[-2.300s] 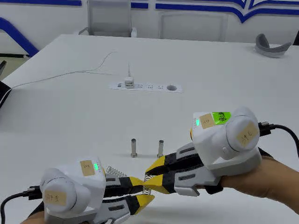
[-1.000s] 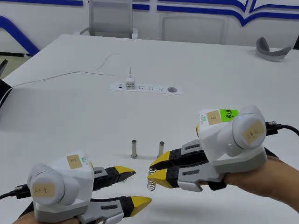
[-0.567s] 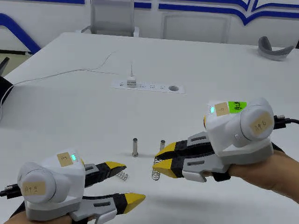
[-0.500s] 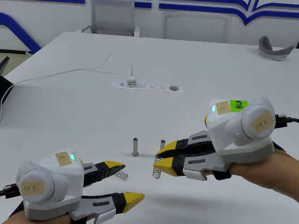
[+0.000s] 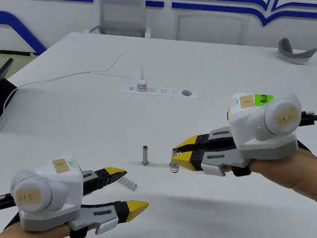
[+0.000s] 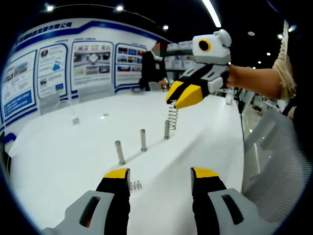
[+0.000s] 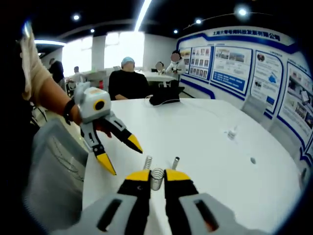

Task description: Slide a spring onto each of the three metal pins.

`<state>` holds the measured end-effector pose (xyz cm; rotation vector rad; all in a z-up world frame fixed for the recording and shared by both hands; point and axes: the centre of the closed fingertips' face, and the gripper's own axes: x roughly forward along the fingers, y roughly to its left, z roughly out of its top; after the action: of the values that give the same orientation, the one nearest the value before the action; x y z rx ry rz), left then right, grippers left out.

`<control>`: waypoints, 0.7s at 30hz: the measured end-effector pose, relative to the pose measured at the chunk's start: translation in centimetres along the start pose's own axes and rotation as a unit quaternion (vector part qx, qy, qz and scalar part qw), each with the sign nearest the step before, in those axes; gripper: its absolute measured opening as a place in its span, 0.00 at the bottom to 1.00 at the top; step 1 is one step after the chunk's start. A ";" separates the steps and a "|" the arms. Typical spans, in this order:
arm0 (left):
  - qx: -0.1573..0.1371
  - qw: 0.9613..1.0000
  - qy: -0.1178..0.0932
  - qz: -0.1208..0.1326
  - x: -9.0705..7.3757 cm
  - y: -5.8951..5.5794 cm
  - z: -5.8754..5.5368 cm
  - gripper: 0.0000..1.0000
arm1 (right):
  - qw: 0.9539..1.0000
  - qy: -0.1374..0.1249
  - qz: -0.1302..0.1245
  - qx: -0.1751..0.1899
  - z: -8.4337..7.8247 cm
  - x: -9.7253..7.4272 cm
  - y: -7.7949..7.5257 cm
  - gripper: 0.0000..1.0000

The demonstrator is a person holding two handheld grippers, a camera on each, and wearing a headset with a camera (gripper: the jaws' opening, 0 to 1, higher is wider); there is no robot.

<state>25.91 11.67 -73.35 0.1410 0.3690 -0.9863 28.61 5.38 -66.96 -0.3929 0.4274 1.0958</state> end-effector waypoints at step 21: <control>-0.002 1.000 0.004 0.010 -0.4 0.2 -0.3 0.50 | 0.996 0.002 -0.083 0.019 -0.2 1.3 -5.4 0.11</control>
<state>25.82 12.16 -73.45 0.1451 0.3763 -0.9660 34.02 4.06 -67.29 -0.3904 0.4120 0.9240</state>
